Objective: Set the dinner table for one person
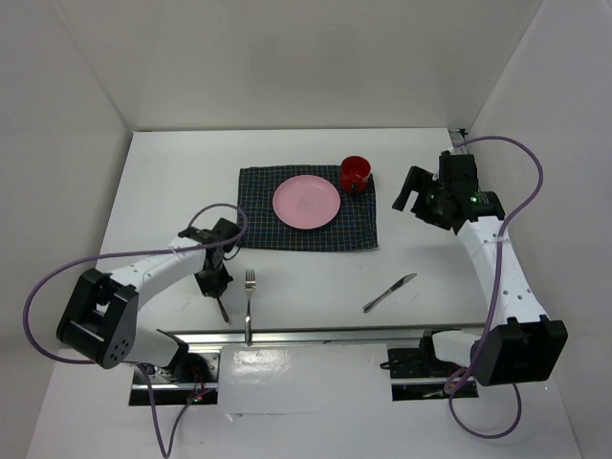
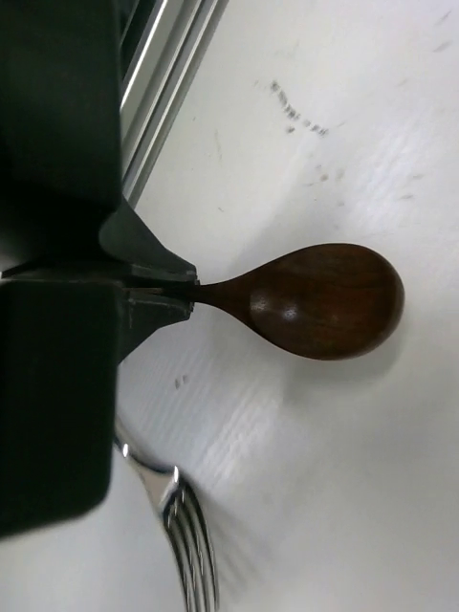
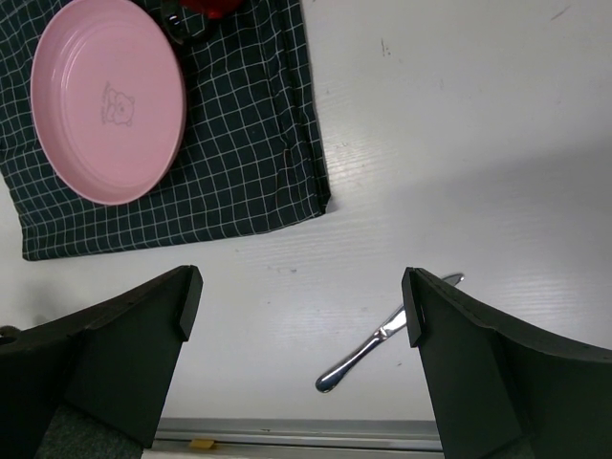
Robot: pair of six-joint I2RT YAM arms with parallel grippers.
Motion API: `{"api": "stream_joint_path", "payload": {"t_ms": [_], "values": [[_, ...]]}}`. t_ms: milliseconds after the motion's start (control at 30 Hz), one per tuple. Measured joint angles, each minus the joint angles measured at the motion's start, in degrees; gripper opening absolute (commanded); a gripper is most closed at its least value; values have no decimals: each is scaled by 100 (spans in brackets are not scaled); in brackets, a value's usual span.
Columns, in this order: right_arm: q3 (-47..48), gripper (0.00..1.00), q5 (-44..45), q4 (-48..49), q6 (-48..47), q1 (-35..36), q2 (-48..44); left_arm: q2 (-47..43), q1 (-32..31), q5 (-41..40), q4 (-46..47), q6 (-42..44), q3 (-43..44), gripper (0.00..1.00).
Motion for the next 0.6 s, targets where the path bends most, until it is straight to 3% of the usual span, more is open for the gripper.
{"api": "stream_joint_path", "payload": {"t_ms": [133,333,467,600], "values": [[0,99,4,2,-2,0,0,24,129,-295,-166,201,824,0],[0,99,9,4,0,0,0,-20,39,-114,-173,990,1864,0],[7,99,74,0,-2,0,0,271,-240,490,20,1521,2804,0],[107,99,243,-44,-2,0,0,1261,-481,1467,577,1954,3943,0]]}}
